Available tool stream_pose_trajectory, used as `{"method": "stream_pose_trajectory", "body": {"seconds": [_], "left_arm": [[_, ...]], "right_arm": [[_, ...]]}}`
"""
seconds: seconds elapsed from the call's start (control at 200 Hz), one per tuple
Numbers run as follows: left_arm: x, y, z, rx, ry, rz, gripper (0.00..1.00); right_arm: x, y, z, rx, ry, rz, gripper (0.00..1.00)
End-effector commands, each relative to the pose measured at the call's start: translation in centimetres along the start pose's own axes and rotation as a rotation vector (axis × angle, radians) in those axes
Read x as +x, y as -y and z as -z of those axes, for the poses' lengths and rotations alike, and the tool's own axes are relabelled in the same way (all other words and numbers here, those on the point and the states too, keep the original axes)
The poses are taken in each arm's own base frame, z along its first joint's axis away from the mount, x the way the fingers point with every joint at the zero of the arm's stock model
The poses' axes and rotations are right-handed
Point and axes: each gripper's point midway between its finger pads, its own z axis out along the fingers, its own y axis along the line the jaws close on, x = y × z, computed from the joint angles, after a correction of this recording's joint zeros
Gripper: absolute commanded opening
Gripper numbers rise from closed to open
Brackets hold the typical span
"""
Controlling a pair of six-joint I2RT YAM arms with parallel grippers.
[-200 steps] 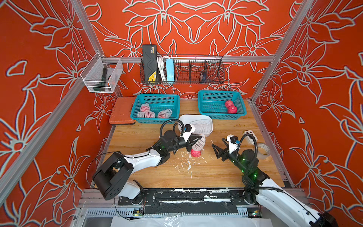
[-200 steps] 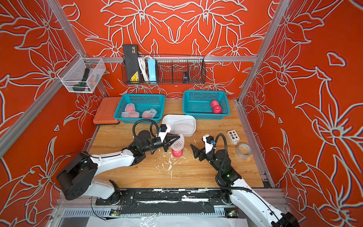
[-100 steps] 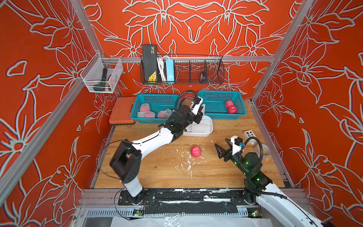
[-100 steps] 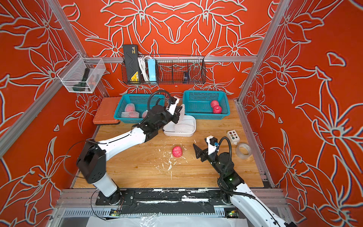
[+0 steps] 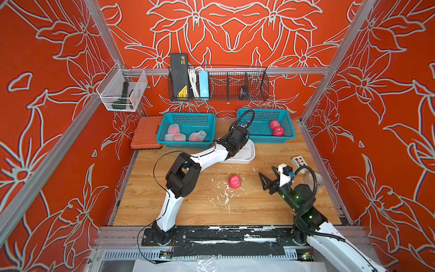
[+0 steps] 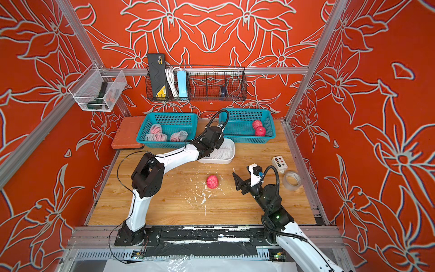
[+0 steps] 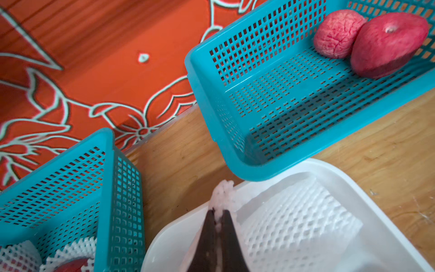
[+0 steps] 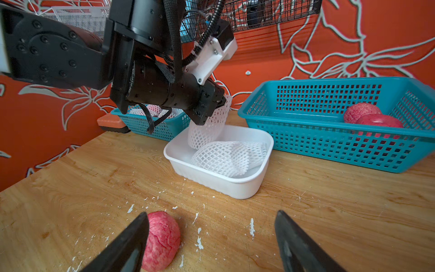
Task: Remove foam nets from apples
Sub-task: Place the foam net into the storage box.
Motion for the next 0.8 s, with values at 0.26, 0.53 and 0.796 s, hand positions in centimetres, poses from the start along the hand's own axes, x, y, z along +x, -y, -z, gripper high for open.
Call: {"method": "stream_pose_trajectory", "body": {"seconds": [0.26, 0.53, 0.796], "left_arm": [[2.2, 3.9, -1.4, 0.071, -0.050, -0.087, 0.13], [0.1, 5.5, 0.4, 0.135, -0.027, -0.093, 0.60], [-4.3, 3.8, 4.6, 0.168, 0.059, -0.057, 0.77]], "right_arm": [[0.2, 0.2, 0.1, 0.014, 0.000, -0.008, 0.84], [0.3, 0.3, 0.0, 0.016, -0.004, -0.009, 0.84], [0.4, 0.2, -0.1, 0.015, -0.009, -0.007, 0.84]]}}
